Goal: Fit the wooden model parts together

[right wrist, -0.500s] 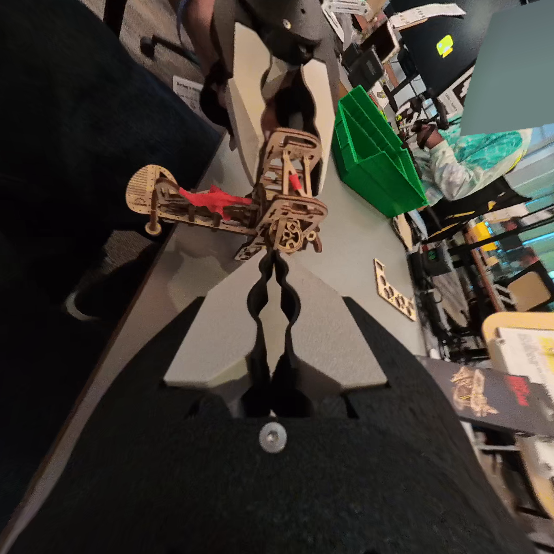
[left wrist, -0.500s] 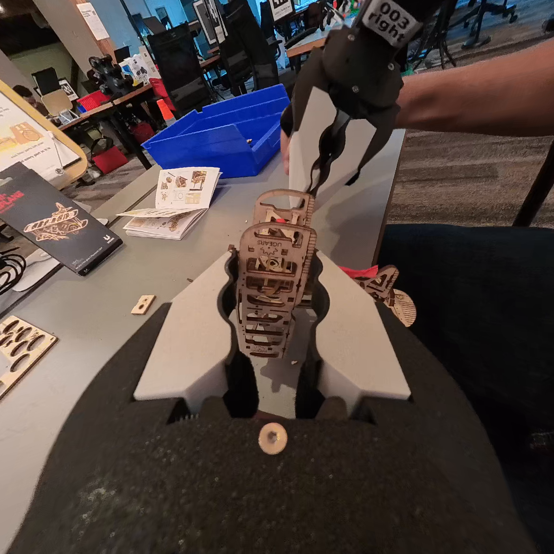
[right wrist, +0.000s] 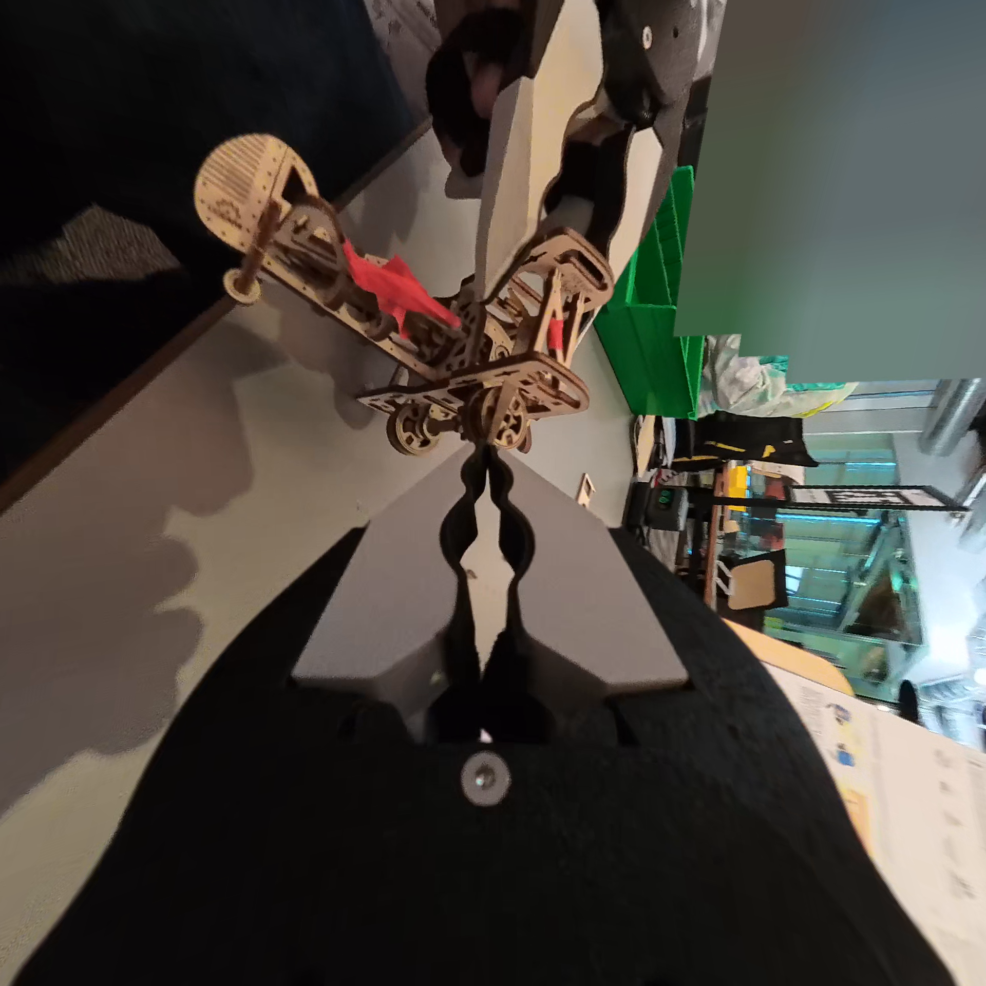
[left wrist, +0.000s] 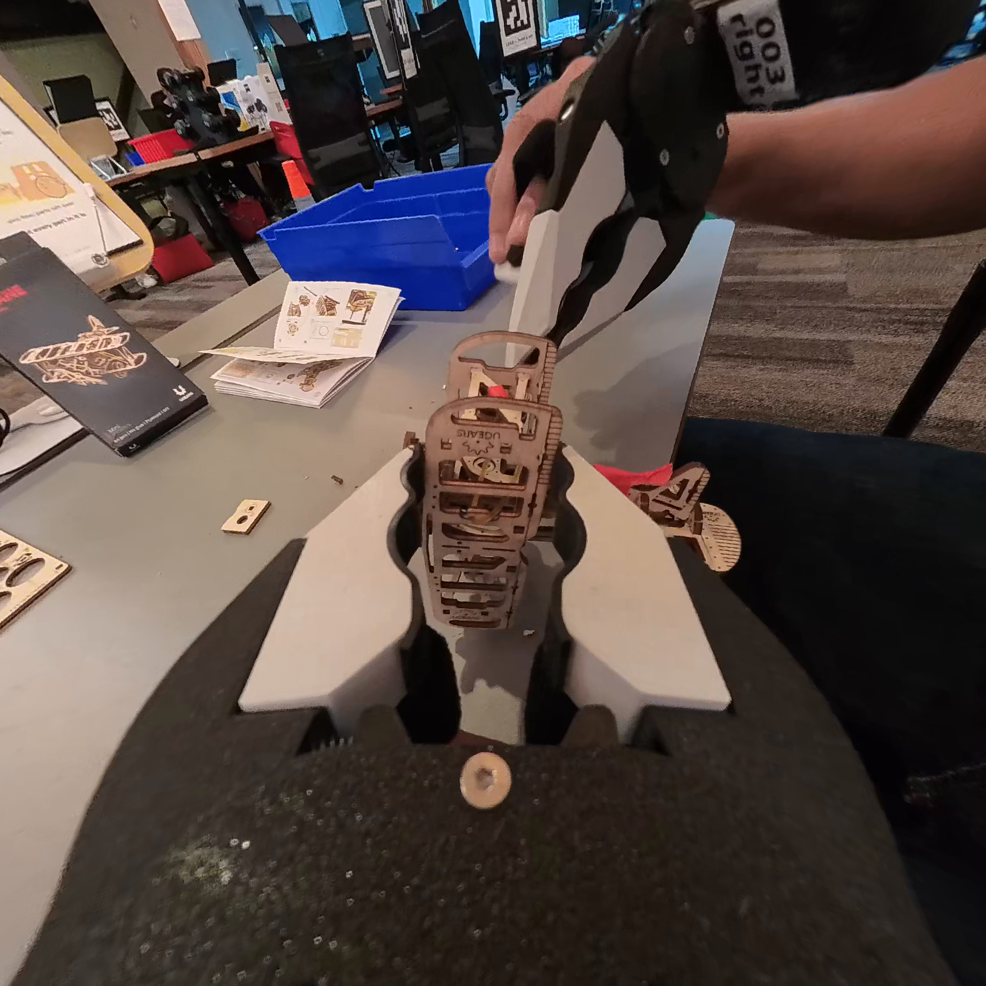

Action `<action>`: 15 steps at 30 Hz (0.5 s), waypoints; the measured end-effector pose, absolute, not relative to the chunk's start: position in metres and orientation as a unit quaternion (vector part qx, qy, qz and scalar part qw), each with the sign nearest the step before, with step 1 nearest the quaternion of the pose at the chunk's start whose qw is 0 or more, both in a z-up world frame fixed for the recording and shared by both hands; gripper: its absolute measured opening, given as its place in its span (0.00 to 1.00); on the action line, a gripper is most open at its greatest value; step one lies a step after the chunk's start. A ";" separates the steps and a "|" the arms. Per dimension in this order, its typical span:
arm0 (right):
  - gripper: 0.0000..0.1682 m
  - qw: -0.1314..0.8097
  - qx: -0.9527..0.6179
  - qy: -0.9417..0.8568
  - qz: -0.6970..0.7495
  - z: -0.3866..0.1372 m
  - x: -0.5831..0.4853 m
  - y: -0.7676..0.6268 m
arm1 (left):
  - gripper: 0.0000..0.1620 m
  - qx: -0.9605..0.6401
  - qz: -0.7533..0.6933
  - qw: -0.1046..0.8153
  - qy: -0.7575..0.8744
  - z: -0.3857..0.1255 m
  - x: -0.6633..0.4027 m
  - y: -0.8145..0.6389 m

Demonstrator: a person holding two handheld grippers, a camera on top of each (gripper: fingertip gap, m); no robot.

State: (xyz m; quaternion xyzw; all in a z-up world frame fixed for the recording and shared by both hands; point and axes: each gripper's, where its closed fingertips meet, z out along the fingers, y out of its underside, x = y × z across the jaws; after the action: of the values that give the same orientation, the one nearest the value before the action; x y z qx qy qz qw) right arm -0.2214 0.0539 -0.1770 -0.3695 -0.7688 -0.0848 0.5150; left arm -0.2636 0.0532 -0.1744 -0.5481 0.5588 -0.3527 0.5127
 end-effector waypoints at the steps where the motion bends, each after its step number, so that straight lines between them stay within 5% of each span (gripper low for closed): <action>1: 0.00 0.515 -0.363 -0.770 -0.102 -0.176 -0.221 0.056 | 0.28 -0.549 -0.354 0.512 0.557 -0.174 -0.264 0.054; 15: 0.00 0.482 -0.349 -0.758 -0.267 -0.180 -0.209 0.069 | 0.27 -0.564 -0.363 0.505 0.544 -0.177 -0.265 0.058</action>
State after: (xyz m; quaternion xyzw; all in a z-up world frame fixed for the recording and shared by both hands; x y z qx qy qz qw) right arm -0.2089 0.0690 -0.1802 -0.3491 -0.7578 -0.2666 0.4824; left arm -0.2646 0.0578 -0.1768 -0.5635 0.5442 -0.3630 0.5045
